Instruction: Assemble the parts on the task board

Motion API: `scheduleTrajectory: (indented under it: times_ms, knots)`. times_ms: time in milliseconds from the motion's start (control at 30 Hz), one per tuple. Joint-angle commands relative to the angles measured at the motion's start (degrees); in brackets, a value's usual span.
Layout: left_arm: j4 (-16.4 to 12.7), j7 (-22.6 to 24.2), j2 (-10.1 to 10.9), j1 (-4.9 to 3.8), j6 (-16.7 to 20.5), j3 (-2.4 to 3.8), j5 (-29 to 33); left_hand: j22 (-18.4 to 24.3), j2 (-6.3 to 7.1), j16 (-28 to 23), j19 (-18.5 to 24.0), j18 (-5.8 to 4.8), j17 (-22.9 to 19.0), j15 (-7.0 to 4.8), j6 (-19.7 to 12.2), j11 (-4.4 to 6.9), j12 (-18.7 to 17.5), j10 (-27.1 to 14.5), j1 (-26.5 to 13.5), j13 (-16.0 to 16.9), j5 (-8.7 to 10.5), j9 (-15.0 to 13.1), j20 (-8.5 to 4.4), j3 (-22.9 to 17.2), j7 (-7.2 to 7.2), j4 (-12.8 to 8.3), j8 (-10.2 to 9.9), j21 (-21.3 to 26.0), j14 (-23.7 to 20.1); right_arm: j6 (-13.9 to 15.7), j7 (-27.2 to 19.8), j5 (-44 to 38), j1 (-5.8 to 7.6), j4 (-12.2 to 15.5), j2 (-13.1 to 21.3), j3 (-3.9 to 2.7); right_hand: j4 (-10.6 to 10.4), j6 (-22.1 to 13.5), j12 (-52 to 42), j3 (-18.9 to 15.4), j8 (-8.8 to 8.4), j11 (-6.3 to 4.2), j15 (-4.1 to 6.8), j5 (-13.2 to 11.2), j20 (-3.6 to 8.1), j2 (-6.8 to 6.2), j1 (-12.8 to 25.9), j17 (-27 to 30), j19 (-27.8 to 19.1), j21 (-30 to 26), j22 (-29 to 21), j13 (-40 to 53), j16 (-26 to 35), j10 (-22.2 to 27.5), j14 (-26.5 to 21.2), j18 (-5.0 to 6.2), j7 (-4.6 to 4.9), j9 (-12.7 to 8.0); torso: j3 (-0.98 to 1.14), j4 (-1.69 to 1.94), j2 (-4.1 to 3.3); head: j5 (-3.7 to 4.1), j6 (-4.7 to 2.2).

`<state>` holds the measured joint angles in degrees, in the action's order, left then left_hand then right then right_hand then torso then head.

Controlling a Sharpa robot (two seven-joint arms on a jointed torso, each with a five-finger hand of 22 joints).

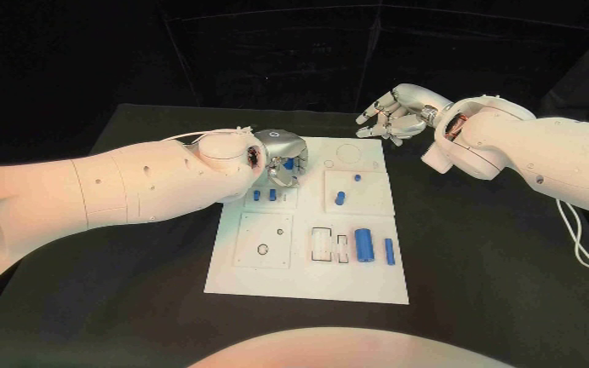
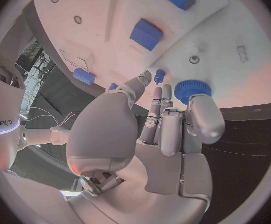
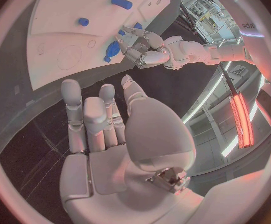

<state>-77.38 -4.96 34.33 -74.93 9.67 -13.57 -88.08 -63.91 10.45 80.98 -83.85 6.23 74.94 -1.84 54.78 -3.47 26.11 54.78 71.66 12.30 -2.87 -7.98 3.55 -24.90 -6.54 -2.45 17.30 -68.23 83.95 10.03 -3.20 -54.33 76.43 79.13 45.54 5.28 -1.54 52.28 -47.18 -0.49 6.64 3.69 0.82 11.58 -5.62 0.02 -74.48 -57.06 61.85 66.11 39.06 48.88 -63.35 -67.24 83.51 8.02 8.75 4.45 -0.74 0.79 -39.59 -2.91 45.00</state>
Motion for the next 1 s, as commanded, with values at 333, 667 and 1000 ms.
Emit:
scheduleTrajectory:
  times_ms: [333, 667, 1000]
  knots:
    - [0.44, -1.27, 0.07, 0.09, -1.94, 0.05, -0.7, -0.65, -1.6, -0.09, -0.19, -1.16, 1.92, 0.6, 0.93, -0.18, -1.44, 0.91, 1.58, -1.13, 0.0, 0.52, 0.68, -0.58, -0.22, -0.58, -1.1, -0.75, 3.34, -0.02, -0.39, -0.05, 0.11, 0.05, -0.08, -0.03, 0.0, -0.1, 0.16, -0.22, 0.28, -0.08, -0.08, 0.21, -0.04, 0.47, -0.01, -0.07, -0.38, -0.18, 0.03, 0.01, 0.06, 0.34, -0.16, 1.03, 0.01, -0.02, 0.02, -0.07, -0.02, 0.02, 0.03]
    - [0.92, -1.36, -0.17, 0.19, -2.85, 0.06, -0.69, -1.19, -2.64, 0.04, -0.08, -1.17, 1.86, 0.66, 1.86, -0.18, -2.33, 2.15, 2.6, -2.08, 0.01, 0.8, 0.83, -2.46, -0.3, -1.15, -1.54, -1.13, 3.35, -0.07, -0.4, -0.05, 0.11, 0.03, -0.18, -0.03, 0.0, -0.1, 0.16, -0.22, 0.28, -0.08, -0.08, 0.21, -0.04, 0.47, -0.01, -0.07, -0.38, -0.18, 0.03, 0.01, 0.06, 0.34, -0.16, 1.03, 0.01, -0.02, 0.02, -0.02, 0.02, 0.05, 0.18]
    - [0.89, -0.53, -0.42, 0.25, -2.28, 0.06, -0.66, -2.33, -3.52, 0.43, -0.1, -1.27, 2.1, 0.34, 3.74, 0.3, -2.97, 5.13, 2.96, -2.9, 0.02, 0.88, 0.74, -4.11, -0.06, -1.63, -1.79, -1.97, 3.42, -0.12, -0.44, -0.06, 0.11, -0.04, -0.34, -0.03, 0.0, -0.1, 0.16, -0.22, 0.28, -0.08, -0.08, 0.21, -0.04, 0.47, -0.01, -0.07, -0.38, -0.18, 0.03, 0.01, 0.06, 0.34, -0.16, 1.03, 0.01, -0.02, -0.02, -0.05, 0.05, -0.01, 0.24]
